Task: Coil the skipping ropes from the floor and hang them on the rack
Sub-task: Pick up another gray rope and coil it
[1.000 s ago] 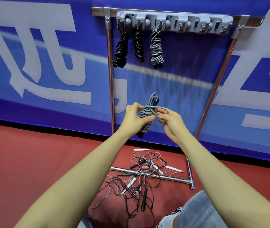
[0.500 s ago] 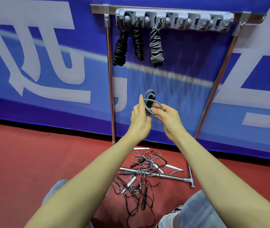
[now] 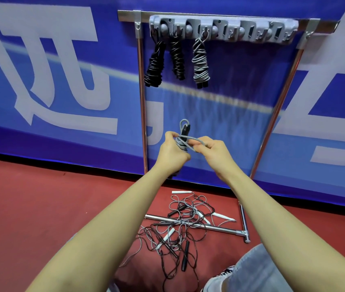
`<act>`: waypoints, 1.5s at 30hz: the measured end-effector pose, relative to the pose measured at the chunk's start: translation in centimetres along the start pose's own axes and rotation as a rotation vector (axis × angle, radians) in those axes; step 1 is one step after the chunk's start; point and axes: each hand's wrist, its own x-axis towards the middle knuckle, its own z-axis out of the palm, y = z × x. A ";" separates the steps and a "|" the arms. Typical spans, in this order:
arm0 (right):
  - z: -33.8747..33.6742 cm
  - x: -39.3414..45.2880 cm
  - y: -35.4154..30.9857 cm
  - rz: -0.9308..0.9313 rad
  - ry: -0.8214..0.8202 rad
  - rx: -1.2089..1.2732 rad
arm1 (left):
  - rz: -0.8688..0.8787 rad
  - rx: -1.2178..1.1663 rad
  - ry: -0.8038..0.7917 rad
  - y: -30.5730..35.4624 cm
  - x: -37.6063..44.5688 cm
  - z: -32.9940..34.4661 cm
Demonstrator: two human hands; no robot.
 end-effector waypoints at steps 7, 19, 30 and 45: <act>-0.6 0.2 -0.1 -0.013 0.033 0.065 | 0.029 0.032 -0.063 -0.4 0.4 0.7; 1.3 0.2 -1.1 0.007 0.121 0.112 | 0.227 0.567 0.287 -0.1 -0.8 2.0; 0.0 0.0 -1.1 -0.034 0.020 -0.014 | 0.090 -0.036 -0.122 0.0 0.4 -0.6; -1.7 0.5 -0.8 -0.129 0.105 -0.079 | 0.234 0.134 -0.072 -0.7 0.2 0.8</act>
